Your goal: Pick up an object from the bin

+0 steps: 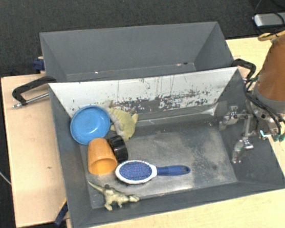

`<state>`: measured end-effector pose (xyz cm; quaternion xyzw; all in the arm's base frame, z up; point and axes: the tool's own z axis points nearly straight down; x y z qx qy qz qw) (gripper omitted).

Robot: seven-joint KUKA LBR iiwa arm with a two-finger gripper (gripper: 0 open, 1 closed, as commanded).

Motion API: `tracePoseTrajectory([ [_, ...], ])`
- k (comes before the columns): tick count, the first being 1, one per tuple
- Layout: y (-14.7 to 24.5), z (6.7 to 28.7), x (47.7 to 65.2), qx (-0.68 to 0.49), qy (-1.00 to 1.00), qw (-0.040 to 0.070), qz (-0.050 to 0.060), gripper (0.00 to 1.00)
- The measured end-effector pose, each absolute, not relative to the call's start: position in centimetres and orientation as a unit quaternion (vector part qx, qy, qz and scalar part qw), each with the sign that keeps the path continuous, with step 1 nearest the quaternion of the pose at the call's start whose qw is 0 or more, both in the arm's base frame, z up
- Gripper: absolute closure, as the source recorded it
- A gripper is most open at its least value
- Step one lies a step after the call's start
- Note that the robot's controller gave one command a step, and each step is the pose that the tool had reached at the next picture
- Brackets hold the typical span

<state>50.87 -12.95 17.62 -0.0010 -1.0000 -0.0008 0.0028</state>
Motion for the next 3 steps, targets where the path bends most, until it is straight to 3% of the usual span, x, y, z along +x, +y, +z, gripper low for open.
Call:
tracePoseTrajectory([
  [1, -4.8, 9.3, 51.1, 0.063, -0.998, 0.003, -0.003, 0.00],
  [2, -2.6, 14.9, 54.8, 0.163, -0.987, -0.005, 0.000, 0.00],
  [3, 4.3, 9.9, 50.8, 0.208, -0.978, 0.002, -0.003, 0.00],
])
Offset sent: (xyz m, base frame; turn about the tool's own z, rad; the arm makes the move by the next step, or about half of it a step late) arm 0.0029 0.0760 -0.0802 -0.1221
